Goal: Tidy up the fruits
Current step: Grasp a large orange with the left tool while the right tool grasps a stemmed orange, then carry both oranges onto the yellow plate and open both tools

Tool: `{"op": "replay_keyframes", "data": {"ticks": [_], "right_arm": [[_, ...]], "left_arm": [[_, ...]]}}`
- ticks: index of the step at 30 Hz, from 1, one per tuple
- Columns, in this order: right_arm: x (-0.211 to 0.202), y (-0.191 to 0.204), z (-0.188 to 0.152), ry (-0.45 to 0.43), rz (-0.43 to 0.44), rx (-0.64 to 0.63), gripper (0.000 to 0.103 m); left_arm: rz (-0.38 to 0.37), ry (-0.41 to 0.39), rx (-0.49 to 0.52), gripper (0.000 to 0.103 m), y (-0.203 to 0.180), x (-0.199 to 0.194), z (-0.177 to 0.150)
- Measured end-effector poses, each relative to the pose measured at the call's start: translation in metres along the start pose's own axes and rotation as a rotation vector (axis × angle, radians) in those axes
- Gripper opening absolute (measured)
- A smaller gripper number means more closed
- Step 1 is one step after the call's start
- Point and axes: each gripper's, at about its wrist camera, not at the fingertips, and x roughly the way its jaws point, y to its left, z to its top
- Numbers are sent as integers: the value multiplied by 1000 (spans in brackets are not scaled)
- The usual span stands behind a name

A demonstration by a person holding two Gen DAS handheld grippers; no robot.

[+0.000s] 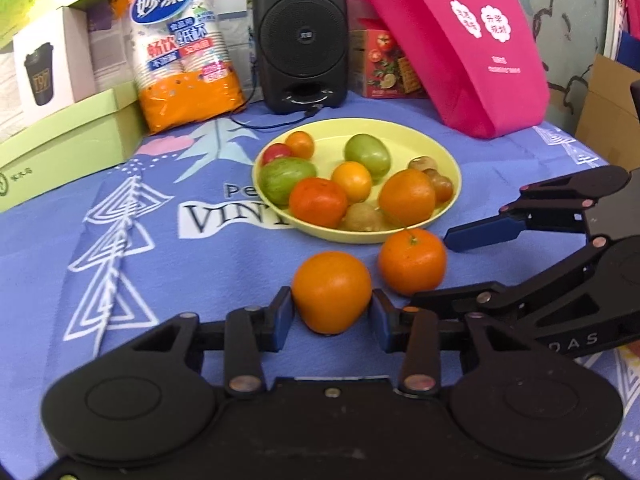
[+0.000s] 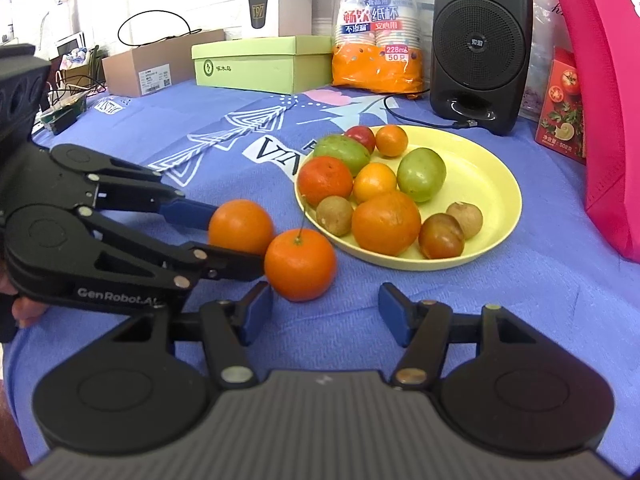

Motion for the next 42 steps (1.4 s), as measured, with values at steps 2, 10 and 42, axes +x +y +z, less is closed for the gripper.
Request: {"op": "replay_keyframes", "data": {"ticks": [2, 10, 42], "right_arm": [[2, 3, 2, 0, -1, -3, 60], [12, 15, 10, -4, 12, 6, 59], [-29, 18, -17, -28, -2, 36, 37]], "left_arm": [[13, 6, -7, 40, 3, -2, 0], [32, 9, -81, 40, 22, -16, -10], [-10, 24, -84, 40, 2, -37, -7]]}}
